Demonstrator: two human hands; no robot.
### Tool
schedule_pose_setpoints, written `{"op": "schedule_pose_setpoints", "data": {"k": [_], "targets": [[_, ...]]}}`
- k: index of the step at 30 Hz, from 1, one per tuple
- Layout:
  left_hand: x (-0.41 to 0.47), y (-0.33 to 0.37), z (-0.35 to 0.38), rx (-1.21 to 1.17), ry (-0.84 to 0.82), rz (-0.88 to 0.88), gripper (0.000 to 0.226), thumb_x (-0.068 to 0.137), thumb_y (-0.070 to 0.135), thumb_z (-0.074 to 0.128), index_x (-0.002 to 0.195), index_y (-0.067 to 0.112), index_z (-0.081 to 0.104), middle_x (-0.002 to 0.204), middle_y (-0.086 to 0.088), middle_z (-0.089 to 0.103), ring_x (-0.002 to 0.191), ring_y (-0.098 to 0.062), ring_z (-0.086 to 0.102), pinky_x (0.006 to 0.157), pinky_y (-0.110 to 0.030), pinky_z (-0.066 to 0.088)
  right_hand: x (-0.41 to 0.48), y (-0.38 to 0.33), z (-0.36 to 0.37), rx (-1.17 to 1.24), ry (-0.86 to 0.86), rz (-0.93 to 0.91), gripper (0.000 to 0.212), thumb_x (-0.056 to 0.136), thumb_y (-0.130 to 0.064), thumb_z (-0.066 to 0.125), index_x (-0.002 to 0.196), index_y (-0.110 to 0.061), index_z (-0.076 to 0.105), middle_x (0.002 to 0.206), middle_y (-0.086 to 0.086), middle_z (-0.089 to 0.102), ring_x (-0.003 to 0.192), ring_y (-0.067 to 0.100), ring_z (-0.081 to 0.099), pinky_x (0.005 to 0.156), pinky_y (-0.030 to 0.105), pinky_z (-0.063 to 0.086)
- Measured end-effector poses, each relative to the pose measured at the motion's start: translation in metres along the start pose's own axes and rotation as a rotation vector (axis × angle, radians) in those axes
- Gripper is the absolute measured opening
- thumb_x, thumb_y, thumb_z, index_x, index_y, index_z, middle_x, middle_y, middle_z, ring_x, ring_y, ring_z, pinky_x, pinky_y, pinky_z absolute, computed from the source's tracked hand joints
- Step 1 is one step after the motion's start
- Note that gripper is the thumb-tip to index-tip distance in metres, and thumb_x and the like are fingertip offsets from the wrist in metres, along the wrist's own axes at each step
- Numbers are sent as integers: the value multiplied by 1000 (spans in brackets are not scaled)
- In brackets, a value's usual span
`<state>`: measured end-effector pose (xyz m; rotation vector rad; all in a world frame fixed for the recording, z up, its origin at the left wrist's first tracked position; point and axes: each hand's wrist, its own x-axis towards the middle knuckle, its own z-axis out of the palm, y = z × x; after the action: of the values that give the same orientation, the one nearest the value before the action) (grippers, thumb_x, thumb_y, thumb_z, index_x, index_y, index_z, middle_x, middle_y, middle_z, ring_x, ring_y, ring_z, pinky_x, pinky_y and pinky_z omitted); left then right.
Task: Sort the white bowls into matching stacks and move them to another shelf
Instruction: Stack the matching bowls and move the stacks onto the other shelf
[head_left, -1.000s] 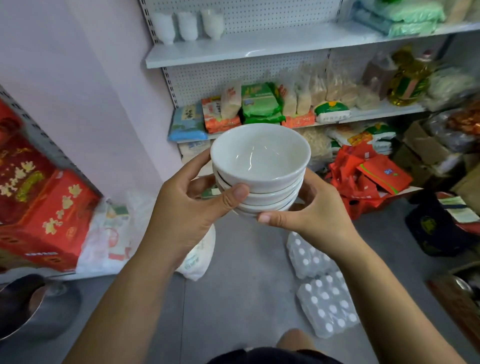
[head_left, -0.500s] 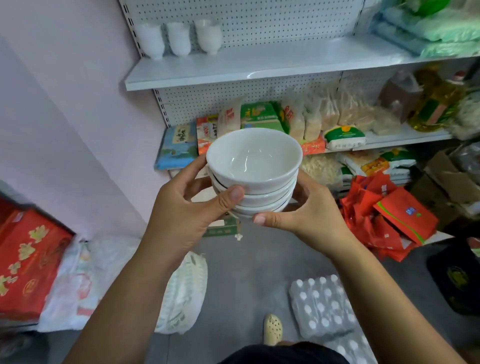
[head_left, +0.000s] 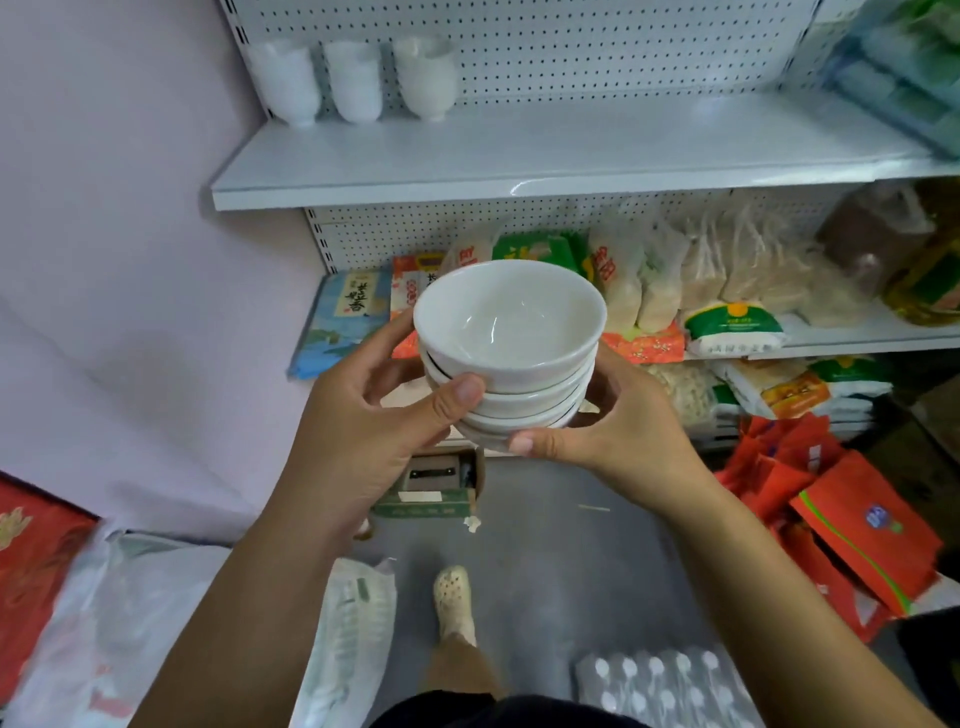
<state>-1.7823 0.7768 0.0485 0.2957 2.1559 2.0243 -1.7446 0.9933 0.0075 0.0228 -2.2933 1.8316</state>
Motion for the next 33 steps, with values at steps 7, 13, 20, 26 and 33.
{"op": "schedule_pose_setpoints", "data": {"k": [7,13,20,26,33], "targets": [[122,2,-20,46,-30,17,82,62,40,95,136,44,61,117,10,76,114,-13,70,76,-33,64,116,20,8,17,19,33,80,55,-27,95,128,-22,62,116,-13,74,112,7,68,84,21,57],[241,24,-48,63,-98,71,70,66,31,85,133,33,65,120,7,75,118,-14,69,91,-43,60,228,15,21,36,84,10,81,52,-29,94,126,-22,62,114,-14,74,110,4,68,83,16,54],[353,42,-61,63,-128,78,76,61,42,91,133,38,64,107,1,79,98,-19,77,75,-36,64,319,9,17,-56,171,-36,77,54,-39,95,124,-31,63,112,-22,73,109,-2,67,89,18,55],[428,39,-49,58,-157,82,77,62,48,88,135,41,62,112,3,79,109,-20,74,83,-43,63,390,22,-6,-79,170,-30,81,54,-42,96,127,-33,63,113,-20,74,111,1,67,89,24,57],[512,19,-16,17,-103,49,87,57,46,87,139,39,59,113,7,78,115,-16,70,81,-38,64,483,63,-43,-45,88,-6,81,53,-30,98,125,-30,61,117,-18,73,114,1,66,90,20,55]]}}
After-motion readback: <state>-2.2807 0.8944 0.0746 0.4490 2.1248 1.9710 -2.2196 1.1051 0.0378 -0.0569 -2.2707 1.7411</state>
